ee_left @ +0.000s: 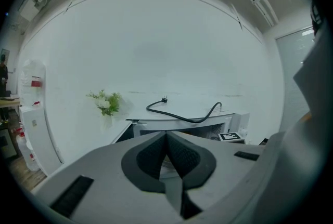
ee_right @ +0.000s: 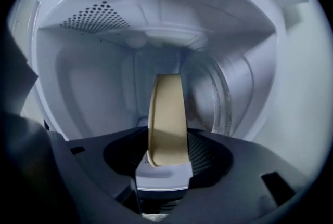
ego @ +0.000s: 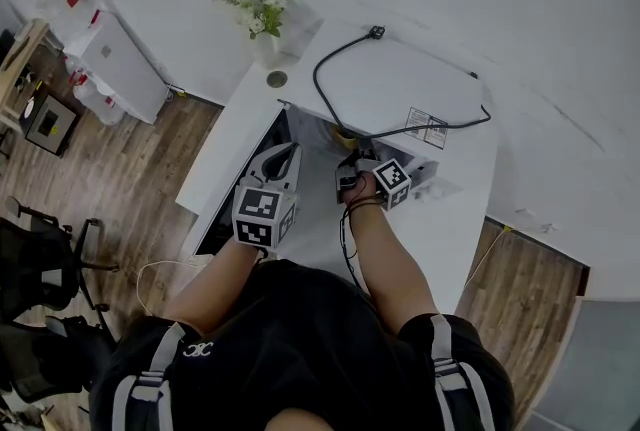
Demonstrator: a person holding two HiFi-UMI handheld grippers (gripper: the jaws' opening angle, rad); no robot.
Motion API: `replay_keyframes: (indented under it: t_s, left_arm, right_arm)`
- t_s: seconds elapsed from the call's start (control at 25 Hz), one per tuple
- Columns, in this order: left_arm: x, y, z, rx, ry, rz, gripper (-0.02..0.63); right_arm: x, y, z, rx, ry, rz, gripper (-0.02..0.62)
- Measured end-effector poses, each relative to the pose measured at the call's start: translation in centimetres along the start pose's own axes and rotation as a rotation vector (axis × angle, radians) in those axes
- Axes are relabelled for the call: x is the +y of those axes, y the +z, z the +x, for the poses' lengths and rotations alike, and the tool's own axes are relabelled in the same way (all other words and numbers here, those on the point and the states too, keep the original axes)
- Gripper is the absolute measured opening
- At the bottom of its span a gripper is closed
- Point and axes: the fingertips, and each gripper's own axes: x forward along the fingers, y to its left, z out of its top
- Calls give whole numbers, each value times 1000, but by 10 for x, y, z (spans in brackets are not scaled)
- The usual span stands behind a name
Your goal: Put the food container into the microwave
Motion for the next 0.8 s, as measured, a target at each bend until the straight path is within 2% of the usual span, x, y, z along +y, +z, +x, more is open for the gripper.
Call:
replay_keyframes:
  t_s: [0.16,0.32,0.48,0.64,0.8]
  left_arm:
    - [0,-4,4,9,-10,-6,12]
    - [-2,-8,8,20,-26,-10,12]
    - [-3,-9,11,24,-40,-10,12]
    - [-6,-9,15,29,-56,-7,12]
    - [-10,-10,19,34,-72,-2,12]
  right_arm:
    - [-3,7,-2,-12,-74,-56,239]
    - [-12,14,-8,-9,-194,-180,249]
    - [-9,19,-15,-23,-233,-320,342]
    - [-5,27,-19,-39,-283,-493,396]
    - [1,25,-20,5,-328,-779,472]
